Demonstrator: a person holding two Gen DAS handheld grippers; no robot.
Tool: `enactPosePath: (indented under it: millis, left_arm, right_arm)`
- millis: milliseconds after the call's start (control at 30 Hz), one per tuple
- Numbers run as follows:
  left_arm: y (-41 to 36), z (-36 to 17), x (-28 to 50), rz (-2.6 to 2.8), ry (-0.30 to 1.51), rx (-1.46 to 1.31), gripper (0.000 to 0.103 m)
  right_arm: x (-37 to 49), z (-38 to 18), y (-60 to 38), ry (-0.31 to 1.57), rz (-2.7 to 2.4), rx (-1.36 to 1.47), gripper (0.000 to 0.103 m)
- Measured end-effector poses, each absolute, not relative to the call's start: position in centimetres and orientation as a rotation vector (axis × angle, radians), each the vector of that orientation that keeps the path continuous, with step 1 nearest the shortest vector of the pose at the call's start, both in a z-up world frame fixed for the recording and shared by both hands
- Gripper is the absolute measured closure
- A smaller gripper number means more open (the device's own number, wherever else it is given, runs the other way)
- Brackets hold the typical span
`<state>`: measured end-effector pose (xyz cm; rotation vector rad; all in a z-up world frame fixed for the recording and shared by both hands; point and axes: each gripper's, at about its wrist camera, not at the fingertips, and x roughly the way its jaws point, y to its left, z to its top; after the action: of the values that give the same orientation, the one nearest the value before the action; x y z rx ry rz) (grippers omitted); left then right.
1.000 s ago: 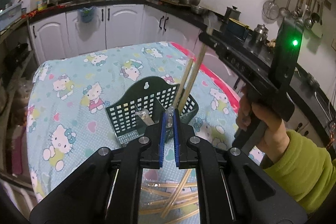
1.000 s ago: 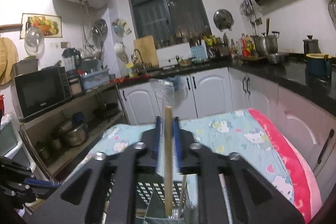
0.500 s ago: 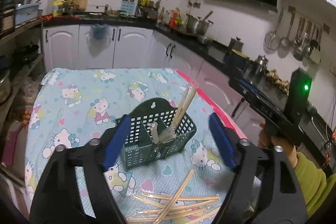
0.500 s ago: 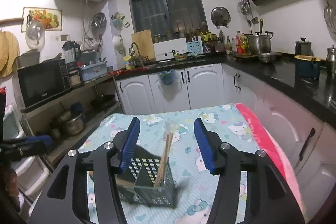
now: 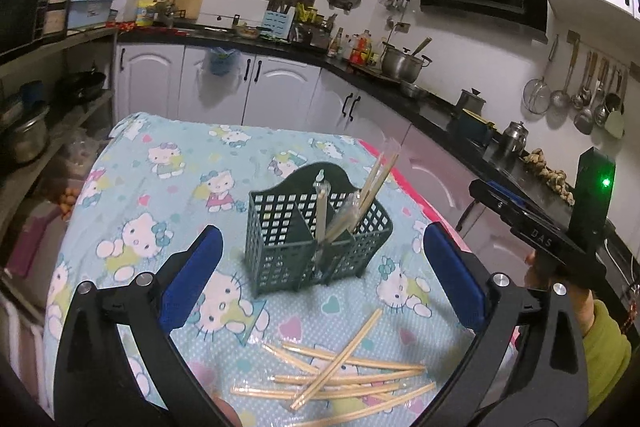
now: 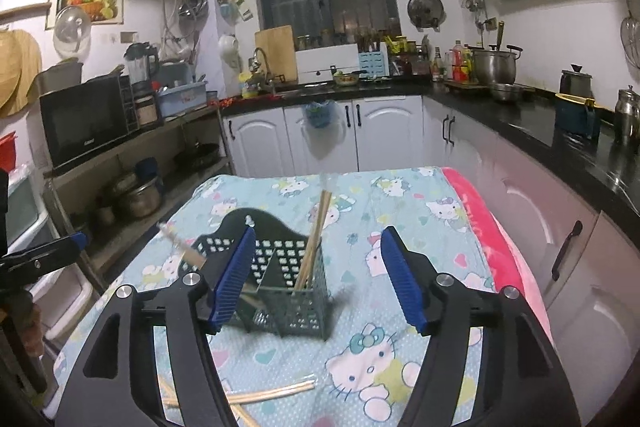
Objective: Organize utensils
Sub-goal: 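Withdraw both open tools from the basket toward the remaining chopsticks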
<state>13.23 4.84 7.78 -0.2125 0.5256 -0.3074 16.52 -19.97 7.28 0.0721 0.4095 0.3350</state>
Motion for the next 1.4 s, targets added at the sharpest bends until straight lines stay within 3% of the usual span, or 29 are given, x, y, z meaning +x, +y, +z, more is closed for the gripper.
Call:
enactPosePath:
  millis: [1400]
  left_arm:
    - [6.1, 0.8, 8.1, -0.239, 0.678, -0.214, 0.011]
  right_arm:
    - [11.3, 2.2, -18.5, 0.574, 0.351, 0.001, 0.029]
